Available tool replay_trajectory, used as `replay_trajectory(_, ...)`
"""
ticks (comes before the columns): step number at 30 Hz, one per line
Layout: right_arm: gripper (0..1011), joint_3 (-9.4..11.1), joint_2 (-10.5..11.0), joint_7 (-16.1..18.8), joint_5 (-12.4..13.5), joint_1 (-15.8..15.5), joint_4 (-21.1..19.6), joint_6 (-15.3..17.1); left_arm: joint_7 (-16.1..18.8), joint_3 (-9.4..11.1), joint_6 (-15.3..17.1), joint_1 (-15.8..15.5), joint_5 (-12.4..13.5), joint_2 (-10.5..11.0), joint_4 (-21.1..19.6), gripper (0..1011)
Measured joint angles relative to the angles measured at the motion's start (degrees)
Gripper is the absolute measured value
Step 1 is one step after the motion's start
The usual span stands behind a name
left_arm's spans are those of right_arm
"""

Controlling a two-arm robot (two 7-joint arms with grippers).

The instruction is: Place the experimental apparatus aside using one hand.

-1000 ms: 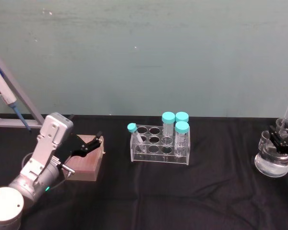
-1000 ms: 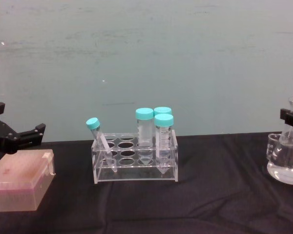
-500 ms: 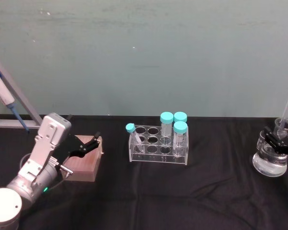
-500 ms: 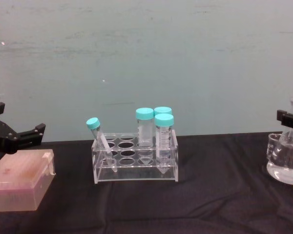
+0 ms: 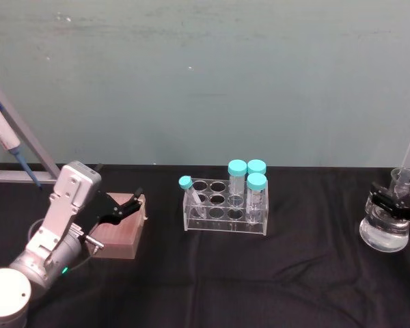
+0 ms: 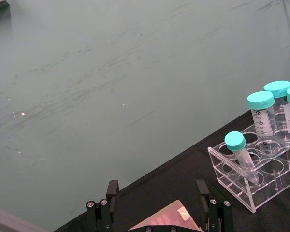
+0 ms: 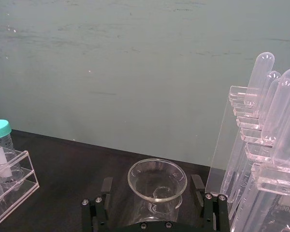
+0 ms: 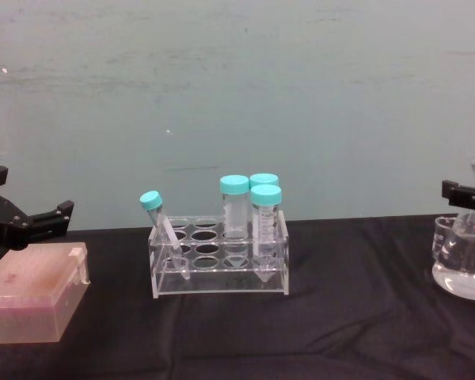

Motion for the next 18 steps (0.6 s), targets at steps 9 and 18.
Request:
replay_trajectory(9, 1000, 0.00, 0.00, 0.00, 0.01, 0.00, 0.00, 0.00, 0.00, 0.00, 0.00, 0.00, 0.00, 0.00, 0.00, 1000)
replay_trajectory(18, 1000, -0.08, -0.27, -1.33, -1.44, -0.46, -1.43, -1.04, 0.00, 0.00, 0.00, 0.00, 0.00, 0.00, 0.00, 1000)
